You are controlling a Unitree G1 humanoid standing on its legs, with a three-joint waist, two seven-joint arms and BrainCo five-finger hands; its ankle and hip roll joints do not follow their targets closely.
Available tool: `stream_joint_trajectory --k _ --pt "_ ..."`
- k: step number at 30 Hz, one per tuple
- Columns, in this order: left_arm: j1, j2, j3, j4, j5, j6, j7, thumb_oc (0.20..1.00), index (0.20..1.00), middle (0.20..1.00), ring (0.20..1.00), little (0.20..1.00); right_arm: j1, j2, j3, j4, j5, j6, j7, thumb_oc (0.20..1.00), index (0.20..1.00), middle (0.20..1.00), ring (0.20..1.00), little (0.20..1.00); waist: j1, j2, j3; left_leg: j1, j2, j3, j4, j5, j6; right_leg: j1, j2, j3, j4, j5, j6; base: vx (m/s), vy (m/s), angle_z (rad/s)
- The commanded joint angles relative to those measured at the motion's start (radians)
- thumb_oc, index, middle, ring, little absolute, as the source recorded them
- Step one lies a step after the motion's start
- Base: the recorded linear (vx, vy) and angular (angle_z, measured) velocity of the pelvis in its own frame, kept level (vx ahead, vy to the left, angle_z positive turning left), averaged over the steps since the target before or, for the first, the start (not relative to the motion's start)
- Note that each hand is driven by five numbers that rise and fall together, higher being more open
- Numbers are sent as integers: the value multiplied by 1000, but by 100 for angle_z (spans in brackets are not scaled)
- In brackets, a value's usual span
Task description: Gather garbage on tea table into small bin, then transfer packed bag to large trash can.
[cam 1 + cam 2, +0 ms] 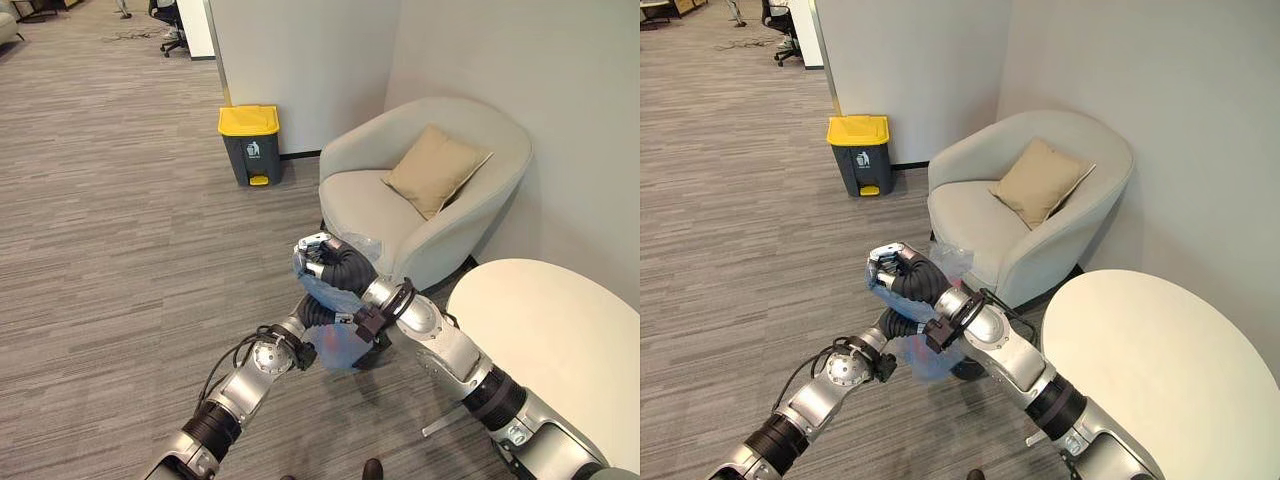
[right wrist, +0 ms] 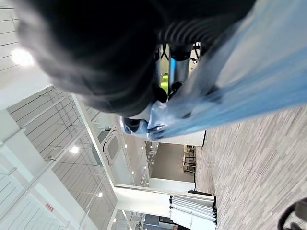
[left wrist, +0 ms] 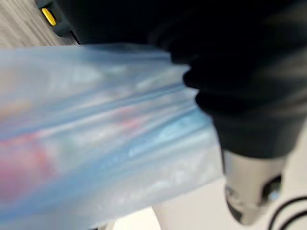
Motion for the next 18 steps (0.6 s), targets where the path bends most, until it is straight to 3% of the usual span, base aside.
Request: stream_joint_trajectory --k 1,11,12,13,18 --pt "-44 -4 -21 68 75 -23 42 1000 1000 1000 1000 1000 -143 109 -39 -93 72 -108 -5 200 200 200 200 200 2 -38 -10 -17 -14 -13 -4 -77 -19 43 -23 33 45 -174 91 0 0 0" --pt "-82 -77 -70 161 117 3 99 1000 1000 1000 1000 1000 -186 174 17 -96 78 -117 -30 200 200 200 200 200 11 -47 -6 -19 -17 -19 -3 -79 -14 43 -29 31 44 -172 92 0 0 0" --pt "-98 -85 -76 158 110 2 102 667 667 667 667 667 -187 182 23 -94 80 -115 -30 200 200 200 200 200 11 -48 -6 -20 -18 -20 -4 -79 -13 41 -29 31 45 -172 93 0 0 0" --pt "-113 -91 -80 156 100 -1 108 200 200 200 200 200 -186 187 31 -89 84 -116 -28 200 200 200 200 200 10 -49 -5 -20 -18 -21 -4 -79 -13 41 -30 31 46 -172 93 0 0 0" --pt "-166 -103 -70 112 39 -20 138 200 200 200 200 200 -170 194 46 -81 93 -117 -25 200 200 200 200 200 5 -48 -4 -22 -20 -19 -4 -78 -11 37 -33 34 50 -170 95 0 0 0"
